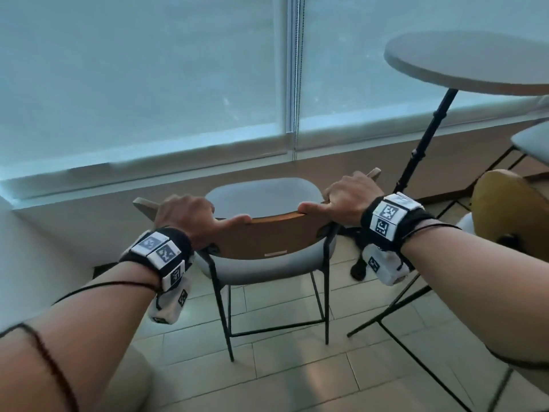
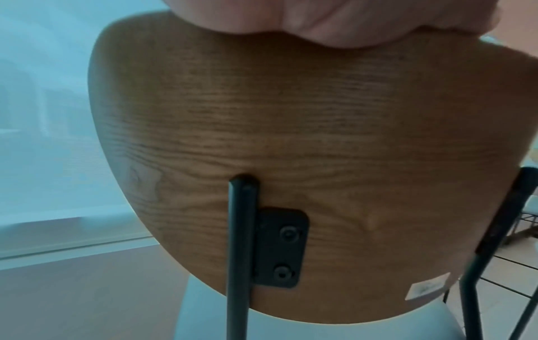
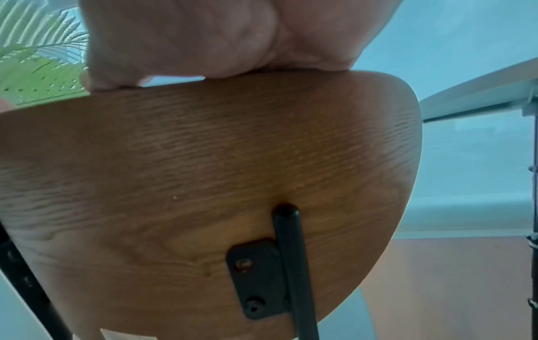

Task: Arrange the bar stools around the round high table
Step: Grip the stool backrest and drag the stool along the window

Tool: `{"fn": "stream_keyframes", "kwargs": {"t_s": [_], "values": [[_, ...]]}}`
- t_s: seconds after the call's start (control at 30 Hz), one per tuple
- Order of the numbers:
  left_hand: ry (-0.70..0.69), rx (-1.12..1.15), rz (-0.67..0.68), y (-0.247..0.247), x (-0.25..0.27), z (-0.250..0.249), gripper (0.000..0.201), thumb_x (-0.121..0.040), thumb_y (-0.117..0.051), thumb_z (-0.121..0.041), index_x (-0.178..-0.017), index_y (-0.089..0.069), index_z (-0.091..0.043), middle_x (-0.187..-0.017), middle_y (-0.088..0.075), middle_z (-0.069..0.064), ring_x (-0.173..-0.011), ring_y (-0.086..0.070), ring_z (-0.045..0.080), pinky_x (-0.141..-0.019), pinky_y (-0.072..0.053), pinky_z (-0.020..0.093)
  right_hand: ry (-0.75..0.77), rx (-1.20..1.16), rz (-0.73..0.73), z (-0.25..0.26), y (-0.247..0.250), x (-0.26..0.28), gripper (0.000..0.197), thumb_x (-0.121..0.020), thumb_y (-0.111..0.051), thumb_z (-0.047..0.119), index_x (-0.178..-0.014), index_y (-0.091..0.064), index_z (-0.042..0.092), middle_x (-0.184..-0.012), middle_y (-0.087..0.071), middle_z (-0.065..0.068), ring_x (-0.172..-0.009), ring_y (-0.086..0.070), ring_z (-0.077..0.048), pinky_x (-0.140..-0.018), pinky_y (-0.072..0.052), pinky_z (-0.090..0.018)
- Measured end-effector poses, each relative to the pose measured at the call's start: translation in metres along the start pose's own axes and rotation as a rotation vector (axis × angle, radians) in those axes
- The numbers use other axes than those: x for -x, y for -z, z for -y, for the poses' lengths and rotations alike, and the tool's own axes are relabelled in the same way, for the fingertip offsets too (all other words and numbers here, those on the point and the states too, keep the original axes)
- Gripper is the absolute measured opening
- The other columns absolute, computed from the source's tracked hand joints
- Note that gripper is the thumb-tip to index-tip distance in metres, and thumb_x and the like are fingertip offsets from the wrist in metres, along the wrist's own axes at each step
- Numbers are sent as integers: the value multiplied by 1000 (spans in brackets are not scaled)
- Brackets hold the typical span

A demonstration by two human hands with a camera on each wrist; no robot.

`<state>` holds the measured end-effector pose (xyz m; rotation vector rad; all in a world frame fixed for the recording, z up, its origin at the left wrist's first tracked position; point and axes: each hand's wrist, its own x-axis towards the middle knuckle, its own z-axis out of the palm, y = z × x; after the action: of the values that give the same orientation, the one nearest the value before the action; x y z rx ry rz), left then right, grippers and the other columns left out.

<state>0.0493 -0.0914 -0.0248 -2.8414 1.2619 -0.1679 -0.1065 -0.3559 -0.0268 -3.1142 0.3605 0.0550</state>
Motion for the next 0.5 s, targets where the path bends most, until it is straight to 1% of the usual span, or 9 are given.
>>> {"fn": "stream_keyframes", "kwargs": {"t_s": [0.1,0.2,0.27,0.3,0.37,0.4,0.5], "values": [[-35,8,-47,-3,-6,8,98,-54,-9,-101,-42,-53,-14,-39,-46,1,-41,-47,18,-53,-34,29,-42,-7,-34,6,-3,2,85,-71,-7,96,-45,-39,21,-42,-47,2,-39,-39,-16,-81,-39,-40],[-104,24,-73,-11,-18,21,100,-54,-9,-102,-43,-55,-14,-39,-48,2,-42,-48,19,-52,-34,28,-117,12,-71,16,-10,6,93,-69,-2,96,-45,-46,18,-43,-51,1,-42,-44,-17,-82,-40,-41],[-163,41,-75,-14,-29,32,103,-52,-8,-103,-45,-58,-14,-41,-51,3,-44,-52,20,-52,-39,28,-183,22,-85,26,-13,10,102,-67,2,97,-46,-55,14,-44,-53,0,-44,-48,-17,-81,-39,-41],[-196,57,-70,-15,-35,38,104,-52,-8,-103,-46,-59,-13,-42,-53,3,-44,-54,21,-52,-43,28,-217,20,-95,33,-15,11,104,-65,4,97,-47,-57,14,-43,-52,0,-44,-48,-17,-79,-37,-40],[-277,102,-69,-18,-49,49,106,-50,-7,-105,-46,-59,-12,-43,-55,4,-44,-56,22,-54,-49,30,-296,26,-123,48,-18,15,104,-64,7,97,-46,-56,15,-41,-47,2,-42,-44,-16,-75,-31,-38],[-317,113,-75,-19,-58,54,107,-49,-7,-105,-46,-59,-12,-43,-56,4,-43,-56,22,-55,-50,31,-336,37,-137,55,-19,16,103,-65,6,97,-45,-55,15,-40,-46,2,-41,-43,-15,-74,-30,-38],[-427,129,-57,-21,-80,69,108,-49,-5,-105,-47,-59,-11,-42,-54,3,-42,-53,20,-51,-46,29,-454,69,-132,81,-20,16,100,-67,5,95,-45,-52,17,-41,-46,1,-41,-42,-15,-73,-33,-39]]}}
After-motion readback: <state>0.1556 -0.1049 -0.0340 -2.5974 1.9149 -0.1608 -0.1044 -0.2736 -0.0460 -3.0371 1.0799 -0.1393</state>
